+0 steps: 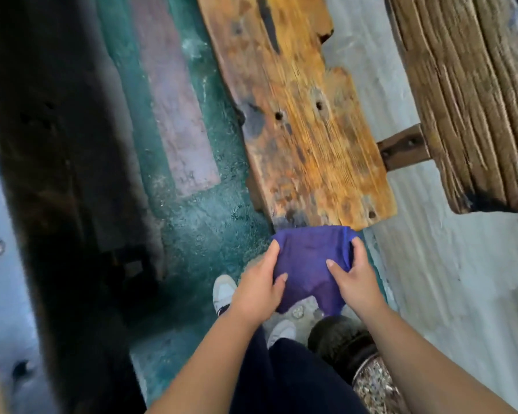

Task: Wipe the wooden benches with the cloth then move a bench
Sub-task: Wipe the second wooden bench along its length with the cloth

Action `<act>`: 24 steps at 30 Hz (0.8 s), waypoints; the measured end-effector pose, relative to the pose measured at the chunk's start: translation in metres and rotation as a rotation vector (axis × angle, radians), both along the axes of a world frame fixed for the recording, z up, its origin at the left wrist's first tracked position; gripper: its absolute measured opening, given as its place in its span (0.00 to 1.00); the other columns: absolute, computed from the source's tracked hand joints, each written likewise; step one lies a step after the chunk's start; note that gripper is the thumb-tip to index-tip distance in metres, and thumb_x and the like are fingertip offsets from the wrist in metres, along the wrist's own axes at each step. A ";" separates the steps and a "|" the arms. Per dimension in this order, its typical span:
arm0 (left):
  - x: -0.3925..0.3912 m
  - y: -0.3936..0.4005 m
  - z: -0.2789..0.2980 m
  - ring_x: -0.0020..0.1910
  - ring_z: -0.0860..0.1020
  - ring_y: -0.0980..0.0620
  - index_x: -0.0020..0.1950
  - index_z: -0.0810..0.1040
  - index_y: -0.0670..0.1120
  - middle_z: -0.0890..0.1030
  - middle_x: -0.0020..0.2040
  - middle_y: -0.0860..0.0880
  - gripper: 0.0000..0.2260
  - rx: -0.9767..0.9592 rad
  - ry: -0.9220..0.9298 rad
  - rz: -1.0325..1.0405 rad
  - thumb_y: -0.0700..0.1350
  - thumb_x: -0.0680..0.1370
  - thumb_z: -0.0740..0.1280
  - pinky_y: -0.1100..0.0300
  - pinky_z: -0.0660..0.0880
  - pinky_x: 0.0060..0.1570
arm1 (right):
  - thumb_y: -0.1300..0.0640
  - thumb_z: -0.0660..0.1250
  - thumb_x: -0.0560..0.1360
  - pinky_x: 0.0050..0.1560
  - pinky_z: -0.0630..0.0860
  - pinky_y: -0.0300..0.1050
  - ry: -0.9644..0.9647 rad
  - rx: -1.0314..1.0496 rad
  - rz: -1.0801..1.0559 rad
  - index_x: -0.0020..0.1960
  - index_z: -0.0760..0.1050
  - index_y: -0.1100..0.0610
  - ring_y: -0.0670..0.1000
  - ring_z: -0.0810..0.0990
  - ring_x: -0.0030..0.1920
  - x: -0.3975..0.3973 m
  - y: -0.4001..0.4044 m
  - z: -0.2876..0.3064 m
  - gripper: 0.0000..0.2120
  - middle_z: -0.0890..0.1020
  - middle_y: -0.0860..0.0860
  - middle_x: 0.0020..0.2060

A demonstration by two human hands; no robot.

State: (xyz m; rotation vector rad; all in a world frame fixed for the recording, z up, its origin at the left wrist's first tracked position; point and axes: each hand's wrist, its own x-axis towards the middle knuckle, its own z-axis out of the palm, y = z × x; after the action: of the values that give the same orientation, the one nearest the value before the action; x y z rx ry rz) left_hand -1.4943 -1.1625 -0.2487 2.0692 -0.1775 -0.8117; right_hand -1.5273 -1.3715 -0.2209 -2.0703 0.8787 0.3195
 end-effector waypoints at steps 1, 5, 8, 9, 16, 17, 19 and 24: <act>0.003 -0.005 -0.007 0.61 0.76 0.44 0.80 0.52 0.51 0.77 0.66 0.45 0.32 0.004 0.033 0.015 0.49 0.79 0.64 0.65 0.63 0.48 | 0.60 0.70 0.75 0.57 0.68 0.32 0.028 -0.002 0.001 0.73 0.62 0.51 0.45 0.75 0.61 0.005 -0.004 -0.007 0.30 0.76 0.44 0.61; 0.013 -0.027 -0.040 0.53 0.78 0.51 0.79 0.47 0.56 0.77 0.65 0.46 0.35 -0.028 0.229 0.063 0.49 0.79 0.65 0.59 0.71 0.49 | 0.57 0.70 0.76 0.66 0.65 0.43 0.105 -0.056 0.027 0.77 0.58 0.53 0.50 0.69 0.70 0.021 -0.023 -0.041 0.33 0.70 0.49 0.71; 0.017 -0.039 -0.063 0.45 0.75 0.72 0.79 0.47 0.56 0.75 0.67 0.49 0.36 -0.072 0.302 0.117 0.49 0.78 0.65 0.68 0.66 0.44 | 0.55 0.70 0.76 0.64 0.62 0.40 0.133 -0.102 0.070 0.77 0.57 0.51 0.50 0.67 0.70 0.029 -0.037 -0.065 0.34 0.69 0.47 0.71; 0.017 -0.043 -0.071 0.42 0.72 0.77 0.79 0.46 0.56 0.75 0.67 0.49 0.36 -0.084 0.319 0.141 0.48 0.78 0.66 0.69 0.65 0.43 | 0.55 0.70 0.76 0.63 0.64 0.42 0.129 -0.107 0.095 0.76 0.59 0.51 0.51 0.69 0.69 0.032 -0.042 -0.073 0.33 0.70 0.47 0.69; 0.019 -0.077 -0.117 0.67 0.69 0.60 0.80 0.49 0.50 0.68 0.73 0.51 0.37 -0.002 0.240 0.292 0.44 0.78 0.67 0.76 0.59 0.57 | 0.58 0.72 0.73 0.62 0.70 0.49 -0.062 -0.043 0.079 0.69 0.61 0.40 0.50 0.72 0.66 0.054 -0.067 -0.125 0.32 0.71 0.48 0.67; 0.018 -0.083 -0.122 0.70 0.67 0.54 0.80 0.49 0.48 0.67 0.74 0.50 0.36 0.013 0.214 0.318 0.42 0.77 0.67 0.74 0.58 0.60 | 0.58 0.72 0.73 0.60 0.72 0.49 -0.086 -0.037 0.040 0.68 0.61 0.38 0.52 0.73 0.64 0.058 -0.070 -0.132 0.32 0.71 0.49 0.67; 0.016 -0.093 -0.128 0.73 0.64 0.51 0.79 0.52 0.44 0.65 0.74 0.48 0.35 0.028 0.175 0.397 0.38 0.77 0.66 0.72 0.55 0.65 | 0.59 0.72 0.73 0.59 0.73 0.52 -0.093 -0.085 0.011 0.69 0.60 0.42 0.55 0.73 0.64 0.062 -0.073 -0.143 0.32 0.69 0.51 0.68; 0.016 -0.111 -0.118 0.66 0.64 0.41 0.70 0.65 0.39 0.67 0.66 0.41 0.29 0.381 -0.142 0.667 0.43 0.72 0.70 0.55 0.56 0.66 | 0.50 0.69 0.72 0.69 0.59 0.59 -0.137 -0.499 0.301 0.68 0.66 0.56 0.60 0.64 0.70 0.062 -0.068 -0.152 0.27 0.65 0.56 0.68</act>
State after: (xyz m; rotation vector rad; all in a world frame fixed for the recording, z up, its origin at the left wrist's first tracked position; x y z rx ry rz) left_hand -1.4783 -1.2736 -0.3671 2.3219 0.6077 -0.2968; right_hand -1.4655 -1.4399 -0.3729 -2.6605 0.6009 0.1188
